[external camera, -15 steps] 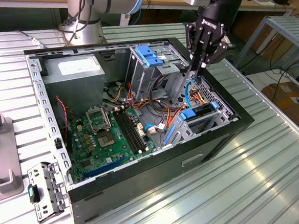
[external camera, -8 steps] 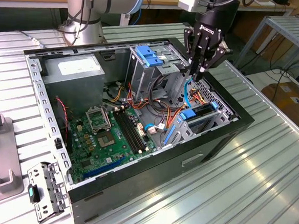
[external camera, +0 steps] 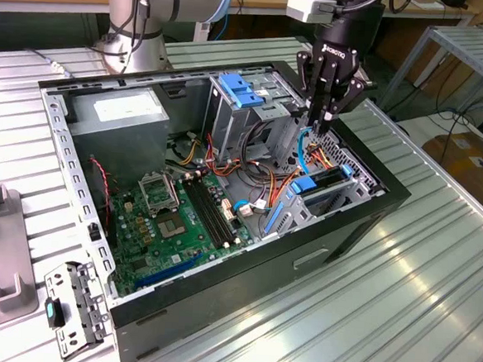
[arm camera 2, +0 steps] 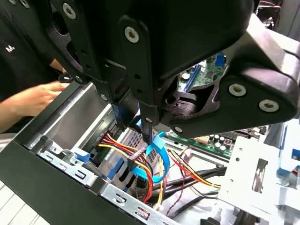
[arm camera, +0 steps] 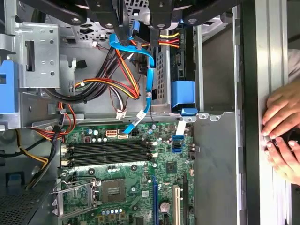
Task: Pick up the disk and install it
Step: 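Insert the second disk wire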
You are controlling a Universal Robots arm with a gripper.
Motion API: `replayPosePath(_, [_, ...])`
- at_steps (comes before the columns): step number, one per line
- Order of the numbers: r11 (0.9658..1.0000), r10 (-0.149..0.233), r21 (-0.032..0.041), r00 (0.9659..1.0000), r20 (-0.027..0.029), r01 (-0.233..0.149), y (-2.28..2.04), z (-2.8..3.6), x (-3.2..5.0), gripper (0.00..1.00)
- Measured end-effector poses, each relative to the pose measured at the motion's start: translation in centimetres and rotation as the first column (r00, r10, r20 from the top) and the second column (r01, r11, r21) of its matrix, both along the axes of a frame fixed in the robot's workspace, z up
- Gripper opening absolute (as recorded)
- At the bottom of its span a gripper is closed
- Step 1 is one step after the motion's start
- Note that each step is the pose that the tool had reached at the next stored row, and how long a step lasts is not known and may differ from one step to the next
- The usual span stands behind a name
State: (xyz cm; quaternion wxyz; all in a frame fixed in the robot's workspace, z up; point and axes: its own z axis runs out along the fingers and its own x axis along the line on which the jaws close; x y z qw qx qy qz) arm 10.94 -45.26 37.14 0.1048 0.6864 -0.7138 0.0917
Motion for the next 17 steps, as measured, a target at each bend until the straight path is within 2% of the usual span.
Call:
replayPosePath(1, [1.0000, 0.000, -0.0038, 1.0000, 0.0000, 0.000, 0.03, -0.01, 0.00, 0.31])
replayPosePath(2, [0.9998, 0.000, -0.0205, 1.0000, 0.0000, 0.000, 0.12, -0.06, 0.02, 0.17])
replayPosePath(3, [0.9988, 0.000, -0.0498, 1.0000, 0.0000, 0.000, 0.12, -0.20, 0.05, 0.11])
replayPosePath(4, [0.9968, 0.000, -0.0800, 1.0000, 0.0000, 0.000, 0.12, -0.48, 0.12, 0.17])
replayPosePath(5, [0.9956, 0.000, -0.0936, 1.0000, 0.0000, 0.000, 0.12, -0.73, 0.18, 0.24])
replayPosePath(6, [0.9954, 0.000, -0.0953, 1.0000, 0.0000, 0.000, 0.13, -0.75, 0.18, 0.23])
replayPosePath(7, [0.9953, 0.000, -0.0964, 1.0000, 0.0000, 0.000, 0.13, -0.78, 0.18, 0.16])
replayPosePath(12, [0.9953, 0.000, -0.0966, 1.0000, 0.0000, 0.000, 0.09, -0.87, 0.18, 0.16])
replayPosePath(14, [0.9954, 0.000, -0.0958, 1.0000, 0.0001, 0.000, -0.06, -0.93, 0.18, 0.16])
replayPosePath(15, [0.9955, 0.000, -0.0945, 1.0000, 0.0002, 0.000, -0.17, -0.97, 0.18, 0.16])
replayPosePath(17, [0.9967, 0.000, -0.0816, 1.0000, 0.0018, 0.000, -0.64, -1.09, 0.17, 0.16])
